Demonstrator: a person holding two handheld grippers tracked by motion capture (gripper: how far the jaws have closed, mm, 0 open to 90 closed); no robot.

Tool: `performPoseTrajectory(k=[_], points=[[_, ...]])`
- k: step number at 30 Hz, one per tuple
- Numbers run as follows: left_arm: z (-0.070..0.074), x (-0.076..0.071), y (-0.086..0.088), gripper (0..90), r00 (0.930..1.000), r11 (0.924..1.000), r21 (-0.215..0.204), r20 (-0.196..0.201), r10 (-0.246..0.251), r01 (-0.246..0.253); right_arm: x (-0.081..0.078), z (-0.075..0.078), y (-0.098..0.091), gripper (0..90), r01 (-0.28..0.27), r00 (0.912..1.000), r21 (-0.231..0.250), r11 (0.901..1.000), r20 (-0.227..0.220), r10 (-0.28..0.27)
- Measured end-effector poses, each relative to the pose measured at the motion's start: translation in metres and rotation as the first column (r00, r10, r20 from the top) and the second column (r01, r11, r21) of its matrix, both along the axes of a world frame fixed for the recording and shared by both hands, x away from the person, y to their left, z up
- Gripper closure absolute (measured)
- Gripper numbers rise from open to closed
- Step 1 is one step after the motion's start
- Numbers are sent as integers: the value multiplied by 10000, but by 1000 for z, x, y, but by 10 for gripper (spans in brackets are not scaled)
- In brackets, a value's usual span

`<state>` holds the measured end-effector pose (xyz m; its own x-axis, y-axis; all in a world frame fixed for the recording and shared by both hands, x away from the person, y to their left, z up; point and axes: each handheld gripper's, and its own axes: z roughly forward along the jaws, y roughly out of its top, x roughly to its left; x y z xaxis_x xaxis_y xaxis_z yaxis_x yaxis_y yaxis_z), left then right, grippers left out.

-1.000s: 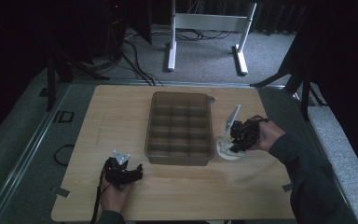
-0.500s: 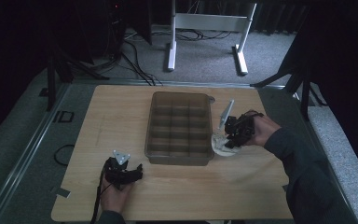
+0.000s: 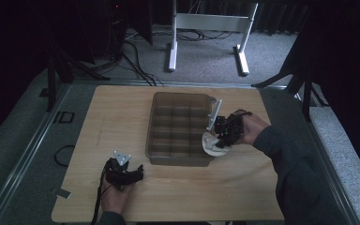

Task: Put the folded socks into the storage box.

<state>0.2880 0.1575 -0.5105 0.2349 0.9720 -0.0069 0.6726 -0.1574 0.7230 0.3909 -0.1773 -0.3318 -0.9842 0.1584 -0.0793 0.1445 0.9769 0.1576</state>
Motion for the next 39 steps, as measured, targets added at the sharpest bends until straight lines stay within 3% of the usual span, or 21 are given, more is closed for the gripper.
performPoseTrajectory(k=[23,39], points=[[0,0,0,152,10000,10000,-15,6,-5,5,9,-28,37,757,-501,9980,-328,9982,-398,488],[0,0,0,151,10000,10000,-22,18,-23,23,13,-53,53,753,-625,9978,-1152,9914,-302,594]])
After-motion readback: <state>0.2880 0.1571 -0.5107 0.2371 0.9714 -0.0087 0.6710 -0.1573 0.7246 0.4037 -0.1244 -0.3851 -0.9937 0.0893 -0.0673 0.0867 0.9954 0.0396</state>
